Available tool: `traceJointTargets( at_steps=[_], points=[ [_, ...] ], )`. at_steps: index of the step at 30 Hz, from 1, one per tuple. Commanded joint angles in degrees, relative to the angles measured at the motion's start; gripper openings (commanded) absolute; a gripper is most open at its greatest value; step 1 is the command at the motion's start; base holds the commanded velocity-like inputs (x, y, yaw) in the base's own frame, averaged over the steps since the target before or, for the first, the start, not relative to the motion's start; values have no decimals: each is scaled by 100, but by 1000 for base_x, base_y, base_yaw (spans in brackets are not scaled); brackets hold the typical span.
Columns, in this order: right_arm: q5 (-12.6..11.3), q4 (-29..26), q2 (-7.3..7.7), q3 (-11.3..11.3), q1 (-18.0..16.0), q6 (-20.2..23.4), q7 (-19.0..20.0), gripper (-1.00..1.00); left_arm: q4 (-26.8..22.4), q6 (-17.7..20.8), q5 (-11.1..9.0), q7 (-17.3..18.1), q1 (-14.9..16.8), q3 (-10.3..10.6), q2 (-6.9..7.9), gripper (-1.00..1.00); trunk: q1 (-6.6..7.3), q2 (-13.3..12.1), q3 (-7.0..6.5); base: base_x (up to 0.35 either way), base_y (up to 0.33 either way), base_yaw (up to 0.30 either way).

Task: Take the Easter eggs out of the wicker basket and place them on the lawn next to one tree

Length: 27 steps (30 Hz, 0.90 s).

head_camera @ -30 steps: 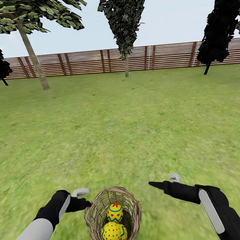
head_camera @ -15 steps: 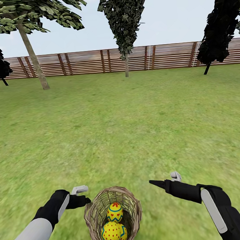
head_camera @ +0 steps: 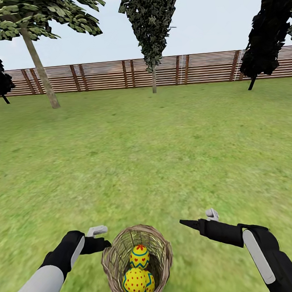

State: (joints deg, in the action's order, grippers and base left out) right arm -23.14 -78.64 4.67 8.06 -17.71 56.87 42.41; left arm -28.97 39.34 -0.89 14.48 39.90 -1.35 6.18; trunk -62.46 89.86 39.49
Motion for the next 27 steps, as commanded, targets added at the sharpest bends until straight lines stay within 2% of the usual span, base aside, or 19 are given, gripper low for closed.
traceJointTargets(
  at_steps=[1,2,4,9,12,19,22,27],
  points=[
    [18,-2,-1,-87,-4,26,30,100,-6,31,-8,13,2,-14,-2,100,-22,44,24,0,0,0],
    [19,-2,3,-205,-4,26,30,100,-8,28,-8,9,1,-14,0,100,-44,84,42,0,0,0],
    [38,3,2,-586,-4,26,22,100,-11,21,-8,-2,4,-14,15,100,-88,165,78,0,0,0],
    [62,20,0,-1020,-4,11,-27,100,-11,6,-8,-5,4,-15,58,100,-198,365,167,0,0,0],
    [64,23,-1,-1076,-4,9,-37,100,-12,2,-16,13,8,-87,144,100,-264,485,221,0,0,0],
    [59,24,-1,-1095,-4,8,-40,100,-202,9,-12,22,9,-984,197,100,-418,766,347,0,0,0],
    [57,24,2,-1095,-4,8,-40,100,-277,39,-9,20,22,-1086,199,100,-483,887,401,0,0,0],
    [56,24,7,-1089,-4,8,-40,100,-383,48,11,19,20,-1099,185,100,-593,1087,490,0,0,0]
  ],
)
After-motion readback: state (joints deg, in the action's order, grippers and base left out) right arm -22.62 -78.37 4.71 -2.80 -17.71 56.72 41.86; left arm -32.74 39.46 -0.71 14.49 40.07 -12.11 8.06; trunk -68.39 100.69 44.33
